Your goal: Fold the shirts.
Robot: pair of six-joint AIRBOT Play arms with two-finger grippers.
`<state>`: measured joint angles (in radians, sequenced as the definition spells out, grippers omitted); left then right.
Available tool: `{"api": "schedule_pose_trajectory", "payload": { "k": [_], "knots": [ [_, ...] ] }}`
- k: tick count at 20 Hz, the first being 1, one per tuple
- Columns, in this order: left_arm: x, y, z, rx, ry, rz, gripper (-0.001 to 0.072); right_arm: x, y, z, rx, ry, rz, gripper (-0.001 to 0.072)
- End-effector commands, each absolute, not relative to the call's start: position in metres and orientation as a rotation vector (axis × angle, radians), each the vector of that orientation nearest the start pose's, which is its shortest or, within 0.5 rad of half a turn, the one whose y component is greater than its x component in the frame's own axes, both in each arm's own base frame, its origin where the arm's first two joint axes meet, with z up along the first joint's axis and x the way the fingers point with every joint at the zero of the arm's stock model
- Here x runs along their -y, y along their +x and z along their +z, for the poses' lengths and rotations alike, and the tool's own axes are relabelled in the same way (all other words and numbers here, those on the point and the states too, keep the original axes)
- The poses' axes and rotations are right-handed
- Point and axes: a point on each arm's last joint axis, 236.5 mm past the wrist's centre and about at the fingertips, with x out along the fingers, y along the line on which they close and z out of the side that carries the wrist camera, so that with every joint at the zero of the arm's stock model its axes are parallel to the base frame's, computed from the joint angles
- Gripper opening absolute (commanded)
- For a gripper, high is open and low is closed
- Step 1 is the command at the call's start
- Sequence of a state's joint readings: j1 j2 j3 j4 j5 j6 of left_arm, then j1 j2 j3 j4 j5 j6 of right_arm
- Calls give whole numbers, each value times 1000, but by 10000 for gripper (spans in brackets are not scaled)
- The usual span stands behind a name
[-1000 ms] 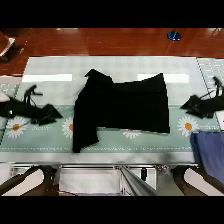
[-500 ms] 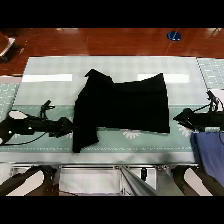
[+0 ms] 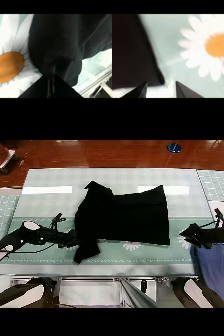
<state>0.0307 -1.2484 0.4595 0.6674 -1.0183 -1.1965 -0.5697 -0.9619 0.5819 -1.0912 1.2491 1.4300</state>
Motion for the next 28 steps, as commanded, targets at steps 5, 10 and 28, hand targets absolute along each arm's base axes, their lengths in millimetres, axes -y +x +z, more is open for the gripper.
{"api": "schedule_pose_trajectory", "payload": {
  "k": [5, 10, 28],
  "knots": [
    [154, 233, -110, -1539, -778, -389, 27, -15, 202, -88, -1589, 788, -34, 407],
    [154, 233, -111, -1537, -777, -387, 27, -17, 222, -102, -1549, 861, -42, 407],
    [144, 400, 169, -771, -628, -625, 27, -64, 431, 199, -849, 488, 436, 17]
  ]
}}
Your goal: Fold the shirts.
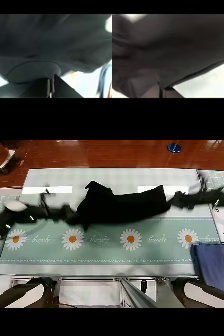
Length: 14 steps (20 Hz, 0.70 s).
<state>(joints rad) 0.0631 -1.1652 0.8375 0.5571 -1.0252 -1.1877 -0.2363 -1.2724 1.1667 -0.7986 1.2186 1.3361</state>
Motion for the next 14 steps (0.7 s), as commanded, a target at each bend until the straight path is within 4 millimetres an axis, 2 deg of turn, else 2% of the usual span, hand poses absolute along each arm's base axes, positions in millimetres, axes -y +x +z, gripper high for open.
{"api": "schedule_pose_trajectory", "payload": {
  "k": [1, 2, 4, 5, 7, 9, 11, 14],
  "knots": [
    [138, 407, 227, -642, -572, -644, 27, -57, 433, 257, -720, 411, 420, 17],
    [132, 406, 286, -514, -512, -663, 27, -54, 427, 306, -612, 350, 407, 17],
    [127, 385, 383, -319, -409, -684, 26, -55, 393, 398, -400, 238, 390, 17],
    [124, 368, 419, -246, -338, -673, 26, -57, 368, 436, -303, 190, 380, 17],
    [114, 335, 467, -153, -211, -602, 27, -59, 317, 486, -155, 114, 341, 17],
    [98, 298, 504, -68, -110, -491, 26, -55, 272, 511, -67, 50, 279, 17],
    [84, 256, 534, 34, -27, -391, 26, -52, 229, 525, -8, 3, 218, 17],
    [69, 200, 556, 135, 57, -278, 26, -49, 183, 531, 31, -20, 159, 17]
  ]
}}
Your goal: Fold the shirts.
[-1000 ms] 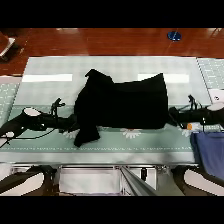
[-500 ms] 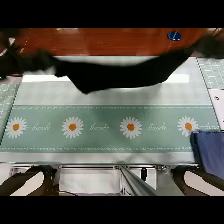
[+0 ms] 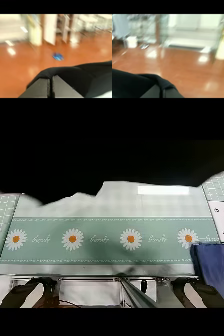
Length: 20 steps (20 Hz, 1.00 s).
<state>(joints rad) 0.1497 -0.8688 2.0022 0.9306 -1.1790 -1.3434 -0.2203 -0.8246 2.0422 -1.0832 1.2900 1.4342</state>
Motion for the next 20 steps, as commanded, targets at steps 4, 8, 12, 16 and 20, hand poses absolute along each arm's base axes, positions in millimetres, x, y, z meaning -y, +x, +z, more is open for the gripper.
{"api": "schedule_pose_trajectory", "payload": {
  "k": [4, 8, 12, 16, 20],
  "knots": [
    [52, 155, 559, 171, 125, -163, 26, -46, 155, 515, -12, -32, 121, 17],
    [48, 190, 497, -60, 98, -181, 27, -41, 181, 472, -157, -4, 129, 17],
    [51, 260, 395, -360, -36, -245, 27, -35, 230, 395, -390, 63, 152, 17],
    [75, 334, 292, -578, -240, -363, 27, -22, 302, 305, -625, 110, 179, 17],
    [101, 408, 212, -713, -313, -394, 27, -6, 400, 238, -737, 217, 183, 17]
  ]
}}
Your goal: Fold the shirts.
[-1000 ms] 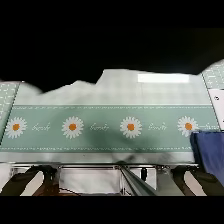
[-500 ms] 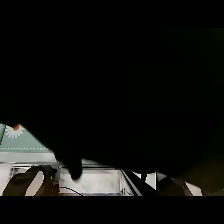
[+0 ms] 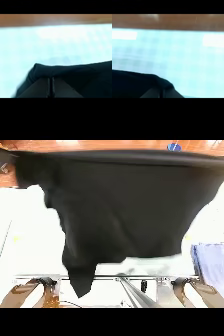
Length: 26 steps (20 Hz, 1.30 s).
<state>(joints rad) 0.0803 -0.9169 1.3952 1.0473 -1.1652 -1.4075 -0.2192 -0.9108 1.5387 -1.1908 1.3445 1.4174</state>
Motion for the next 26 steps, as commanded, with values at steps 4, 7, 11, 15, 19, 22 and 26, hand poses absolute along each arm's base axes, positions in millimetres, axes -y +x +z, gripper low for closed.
{"api": "schedule_pose_trajectory", "payload": {
  "k": [4, 7, 11, 15, 19, 22, 26],
  "knots": [
    [114, 483, 143, -775, -409, -339, 27, -20, 475, 142, -881, 412, 272, 17],
    [122, 517, 99, -820, -498, -320, 27, -16, 523, 87, -926, 511, 263, 17],
    [146, 521, 49, -947, -654, -352, 27, -16, 574, 50, -916, 709, 238, 69],
    [159, 487, 10, -1151, -617, -410, 510, -13, 574, 34, -954, 734, 228, 415],
    [92, 423, -10, -1430, -527, -369, 510, 32, 523, 56, -1048, 690, 251, 415],
    [48, 373, -10, -1488, -503, -331, 509, 79, 455, 47, -1198, 509, 193, 415],
    [33, 288, -54, -1454, -629, -173, 509, 60, 385, 12, -1190, 661, 124, 415]
  ]
}}
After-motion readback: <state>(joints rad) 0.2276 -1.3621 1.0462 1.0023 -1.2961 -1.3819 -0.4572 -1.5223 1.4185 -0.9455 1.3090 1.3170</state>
